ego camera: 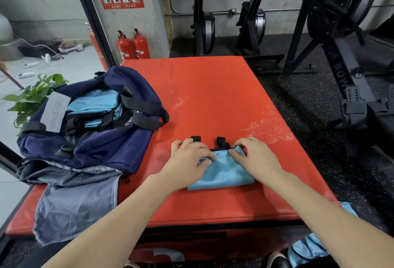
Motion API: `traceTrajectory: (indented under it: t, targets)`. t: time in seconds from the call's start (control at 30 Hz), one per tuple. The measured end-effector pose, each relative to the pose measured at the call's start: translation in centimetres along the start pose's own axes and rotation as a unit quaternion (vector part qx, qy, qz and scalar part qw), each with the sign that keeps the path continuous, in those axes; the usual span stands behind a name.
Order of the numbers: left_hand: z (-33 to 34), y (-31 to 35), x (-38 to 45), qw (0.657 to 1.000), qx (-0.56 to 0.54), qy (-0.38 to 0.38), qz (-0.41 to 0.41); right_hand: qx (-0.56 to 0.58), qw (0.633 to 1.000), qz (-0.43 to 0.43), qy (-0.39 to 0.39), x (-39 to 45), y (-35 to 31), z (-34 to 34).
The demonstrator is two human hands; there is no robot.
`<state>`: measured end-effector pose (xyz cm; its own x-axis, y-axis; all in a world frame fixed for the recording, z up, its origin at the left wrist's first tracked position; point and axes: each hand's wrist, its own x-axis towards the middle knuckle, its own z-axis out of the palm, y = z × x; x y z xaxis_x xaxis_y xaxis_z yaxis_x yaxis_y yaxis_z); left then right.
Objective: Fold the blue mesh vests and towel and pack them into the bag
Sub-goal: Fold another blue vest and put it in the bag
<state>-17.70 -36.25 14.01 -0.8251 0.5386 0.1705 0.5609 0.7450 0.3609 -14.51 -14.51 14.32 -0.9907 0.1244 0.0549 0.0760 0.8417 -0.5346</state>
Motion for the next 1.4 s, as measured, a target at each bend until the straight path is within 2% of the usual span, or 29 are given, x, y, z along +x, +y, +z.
traceTrajectory:
  t: [0.17, 0.27, 0.4, 0.53, 0.63, 0.73, 0.8, 0.87, 0.93, 0.97, 1.07, 1.2, 1.27, 1.4]
  targets:
    - [-1.1, 1.1, -0.3, 0.992, 0.106, -0.015, -0.064, -0.025, 0.998, 0.040, 0.041, -0.8, -0.4, -0.4]
    - [-1.6, 2.7, -1.1, 0.989, 0.059, -0.025, -0.135, -0.006, 0.997, 0.070, 0.037, -1.4, -1.0, -0.4]
    - [-0.9, 4.4, -2.9, 0.980, -0.069, -0.053, -0.179, 0.021, 0.995, 0.095, -0.017, -1.8, -1.6, 0.5]
    - [-0.9, 5.4, -4.2, 0.985, -0.031, -0.056, -0.162, 0.108, 0.984, 0.132, -0.057, -1.5, -1.9, 0.5]
    - [-1.2, 5.4, -4.7, 0.982, -0.050, -0.064, -0.172, 0.243, 0.951, 0.170, -0.089, -0.8, -1.6, 0.6]
    - [-2.5, 5.2, -4.8, 0.982, -0.050, -0.069, -0.170, 0.389, 0.888, 0.194, -0.149, -0.7, -2.0, 0.3]
    - [-3.8, 4.7, -4.7, 0.985, -0.016, -0.023, -0.169, 0.412, 0.873, 0.185, -0.186, -0.6, -2.2, -0.1]
    - [-4.9, 3.7, -4.4, 0.986, -0.008, 0.056, -0.157, 0.446, 0.853, 0.173, -0.209, -0.7, -2.2, -0.5]
    - [-5.6, 2.5, -3.8, 0.981, -0.108, 0.100, -0.126, 0.472, 0.836, 0.154, -0.233, -0.8, -2.2, -1.2]
    - [-5.9, 2.0, -3.6, 0.976, -0.168, 0.092, -0.107, 0.477, 0.832, 0.138, -0.249, -0.9, -2.4, -1.5]
    - [-6.9, 1.2, -3.0, 0.956, -0.283, 0.006, -0.080, 0.470, 0.826, 0.084, -0.299, -1.3, -3.2, -2.4]
    - [-7.4, 1.0, -2.5, 0.909, -0.407, -0.051, -0.073, 0.442, 0.832, 0.040, -0.334, -1.6, -4.3, -2.6]
    - [-7.7, 0.8, -2.6, 0.911, -0.399, -0.068, -0.081, 0.426, 0.835, 0.033, -0.348, -1.7, -4.8, -2.7]
    - [-8.5, 0.0, -3.5, 0.937, -0.332, -0.084, -0.071, 0.398, 0.849, 0.041, -0.345, -1.5, -5.6, -2.9]
